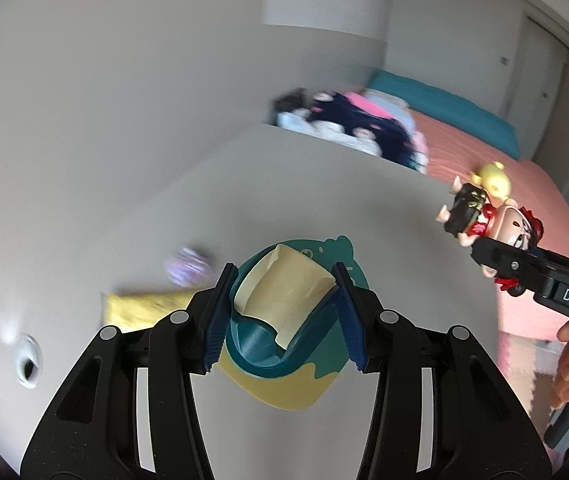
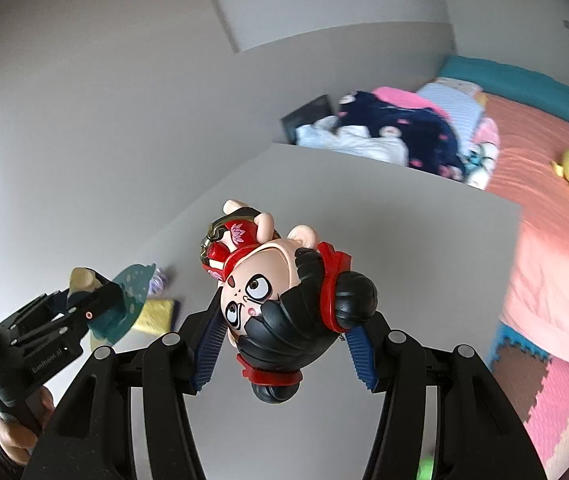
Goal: Collect trash
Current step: 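Carry the doll and teal toy over the bin and open both grippers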
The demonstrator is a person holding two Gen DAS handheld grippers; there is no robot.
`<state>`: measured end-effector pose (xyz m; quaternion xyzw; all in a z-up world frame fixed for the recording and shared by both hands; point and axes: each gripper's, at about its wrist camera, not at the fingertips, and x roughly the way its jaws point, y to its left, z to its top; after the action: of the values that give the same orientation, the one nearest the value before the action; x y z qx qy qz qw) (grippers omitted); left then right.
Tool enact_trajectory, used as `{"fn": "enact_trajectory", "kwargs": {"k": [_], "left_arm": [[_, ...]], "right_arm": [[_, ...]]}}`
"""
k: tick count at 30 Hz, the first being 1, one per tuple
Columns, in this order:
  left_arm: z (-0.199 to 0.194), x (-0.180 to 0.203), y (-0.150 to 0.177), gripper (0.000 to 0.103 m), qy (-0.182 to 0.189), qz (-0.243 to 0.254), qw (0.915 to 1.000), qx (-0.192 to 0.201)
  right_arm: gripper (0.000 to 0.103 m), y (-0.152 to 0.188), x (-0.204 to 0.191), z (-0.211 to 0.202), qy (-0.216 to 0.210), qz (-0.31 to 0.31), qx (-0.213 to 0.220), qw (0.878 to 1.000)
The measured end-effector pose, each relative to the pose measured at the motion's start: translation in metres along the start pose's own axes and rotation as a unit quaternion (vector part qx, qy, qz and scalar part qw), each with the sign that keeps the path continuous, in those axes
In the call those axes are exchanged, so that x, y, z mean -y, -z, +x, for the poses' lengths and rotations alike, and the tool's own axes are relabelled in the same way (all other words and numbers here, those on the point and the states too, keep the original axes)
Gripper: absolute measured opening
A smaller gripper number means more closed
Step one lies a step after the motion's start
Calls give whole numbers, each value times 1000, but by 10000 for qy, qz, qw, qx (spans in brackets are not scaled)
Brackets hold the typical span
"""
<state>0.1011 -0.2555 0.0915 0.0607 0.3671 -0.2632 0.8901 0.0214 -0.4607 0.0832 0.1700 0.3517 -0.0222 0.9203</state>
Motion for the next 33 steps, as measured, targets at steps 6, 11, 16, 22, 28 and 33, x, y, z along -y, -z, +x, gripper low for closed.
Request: {"fn": "enact_trajectory", "kwargs": {"k": [6, 11, 16, 22, 28, 33], "left_arm": [[-5, 72, 30, 47, 385, 340, 9986, -123], [-8, 122, 55, 47, 670, 617, 9955, -270], [-5, 165, 83, 47, 934, 794, 9914, -466], [-1, 219, 119, 47, 1132, 1189, 9840, -691], [4, 266, 154, 47, 1370, 1566, 9737, -922], [6, 291, 180, 47, 1491, 1824, 9656, -1099]], "right_arm": [[56, 40, 52, -53, 269, 306, 147, 9991], [56, 70, 87, -87, 435, 539, 230, 9973], [56, 105, 120, -115, 611, 795, 287, 9945], [56, 148, 155, -140, 851, 1099, 318, 9898], [56, 191, 185, -163, 1103, 1331, 275, 9846], [56, 222, 202, -178, 1252, 1528, 228, 9800]]}}
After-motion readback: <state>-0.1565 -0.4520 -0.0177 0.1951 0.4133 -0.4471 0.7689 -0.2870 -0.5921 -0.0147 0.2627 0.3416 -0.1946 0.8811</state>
